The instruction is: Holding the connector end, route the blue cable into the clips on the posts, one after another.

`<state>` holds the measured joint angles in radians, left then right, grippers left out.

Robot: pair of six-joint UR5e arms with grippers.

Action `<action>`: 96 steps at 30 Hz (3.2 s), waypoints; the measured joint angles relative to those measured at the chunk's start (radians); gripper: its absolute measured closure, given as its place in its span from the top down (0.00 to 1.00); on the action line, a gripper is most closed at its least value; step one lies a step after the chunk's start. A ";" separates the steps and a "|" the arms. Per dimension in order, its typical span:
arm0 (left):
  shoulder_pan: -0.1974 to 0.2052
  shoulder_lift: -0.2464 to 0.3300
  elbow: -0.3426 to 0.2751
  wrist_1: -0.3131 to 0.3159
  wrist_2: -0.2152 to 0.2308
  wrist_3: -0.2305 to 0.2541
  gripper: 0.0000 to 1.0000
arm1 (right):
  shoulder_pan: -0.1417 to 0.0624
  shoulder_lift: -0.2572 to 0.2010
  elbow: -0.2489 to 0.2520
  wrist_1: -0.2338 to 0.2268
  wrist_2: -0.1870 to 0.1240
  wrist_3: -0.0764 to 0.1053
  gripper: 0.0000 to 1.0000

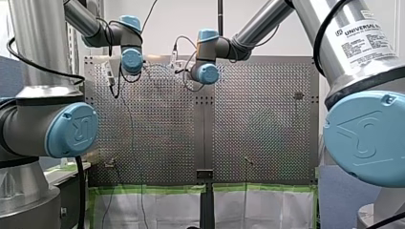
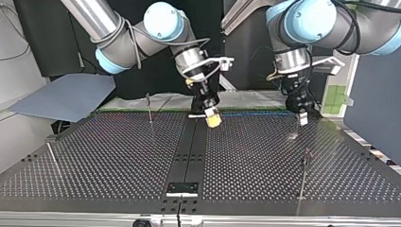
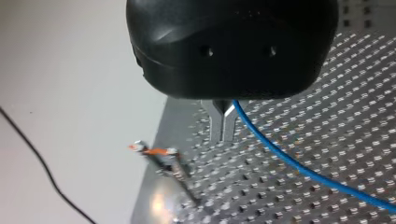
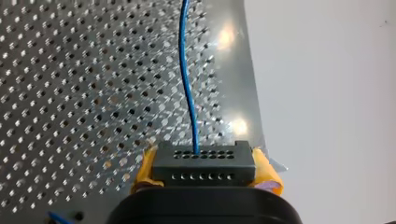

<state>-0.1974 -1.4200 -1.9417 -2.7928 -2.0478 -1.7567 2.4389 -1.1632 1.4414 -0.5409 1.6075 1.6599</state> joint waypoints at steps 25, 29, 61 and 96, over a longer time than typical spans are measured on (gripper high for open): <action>0.205 0.001 0.072 -0.053 0.182 0.055 0.00 | 0.030 0.082 -0.199 0.069 -0.003 0.030 0.00; 0.213 -0.020 0.083 -0.058 0.210 0.064 0.00 | 0.039 0.102 -0.214 0.079 -0.003 0.031 0.00; 0.235 -0.076 0.158 -0.036 0.321 0.013 0.00 | 0.014 0.125 -0.270 0.089 -0.023 0.045 0.00; 0.316 -0.150 0.209 -0.006 0.436 -0.065 0.00 | 0.016 0.183 -0.359 0.119 -0.033 0.045 0.00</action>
<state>0.1182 -1.5697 -1.7323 -2.7983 -1.6114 -1.8220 2.4548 -0.9800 1.0829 -0.4218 1.5741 1.7049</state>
